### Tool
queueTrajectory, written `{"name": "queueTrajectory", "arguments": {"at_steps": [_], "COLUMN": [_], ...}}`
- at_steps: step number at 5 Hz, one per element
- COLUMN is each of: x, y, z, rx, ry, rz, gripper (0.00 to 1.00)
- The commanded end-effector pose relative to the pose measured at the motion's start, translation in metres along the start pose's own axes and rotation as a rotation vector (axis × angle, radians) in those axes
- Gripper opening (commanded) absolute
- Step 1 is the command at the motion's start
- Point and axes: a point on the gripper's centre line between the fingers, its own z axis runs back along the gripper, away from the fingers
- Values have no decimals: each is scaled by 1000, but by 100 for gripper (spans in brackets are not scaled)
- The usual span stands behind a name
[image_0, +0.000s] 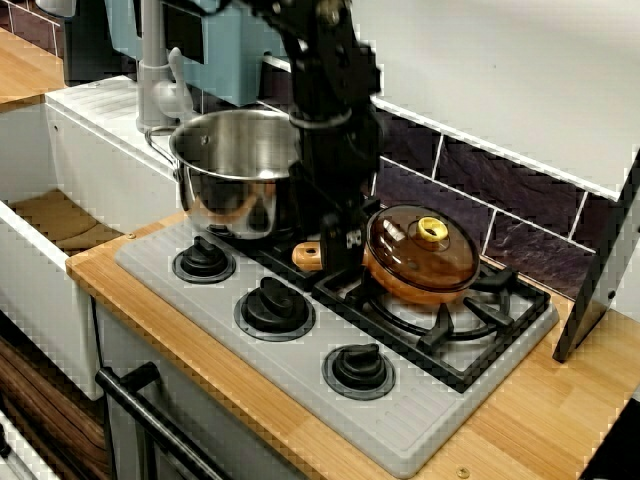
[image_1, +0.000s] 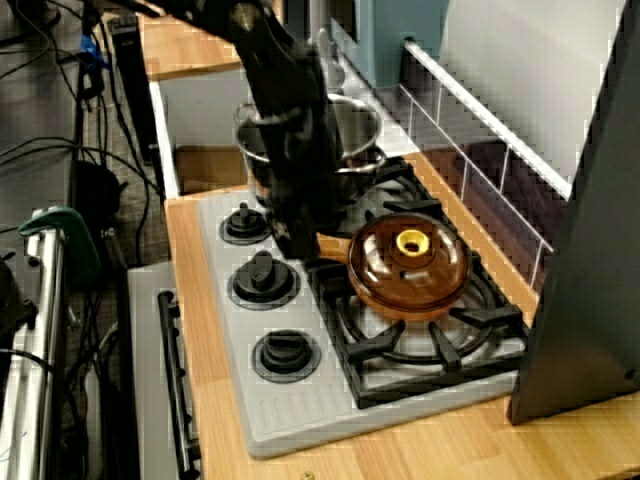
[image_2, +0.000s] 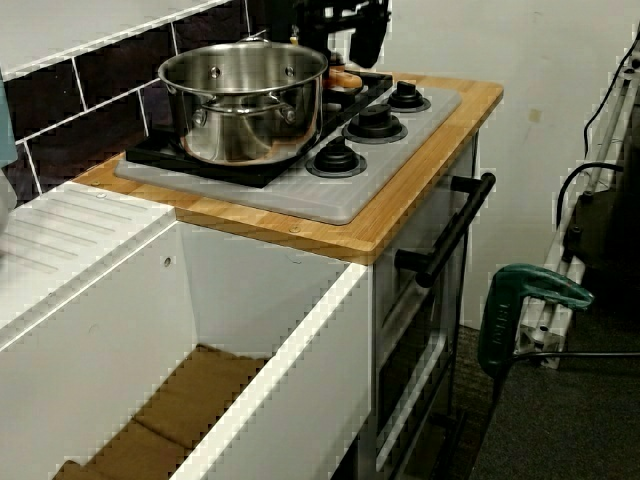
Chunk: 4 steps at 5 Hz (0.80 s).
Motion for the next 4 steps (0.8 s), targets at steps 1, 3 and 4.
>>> {"name": "queueTrajectory", "arguments": {"at_steps": [1, 3, 4], "x": [-5, -5, -3], "y": [12, 14, 20], "z": [40, 54, 64], "rx": [-11, -10, -5], "ry": [-89, -112, -127], "rz": [4, 17, 45], "gripper": [100, 100, 100]}}
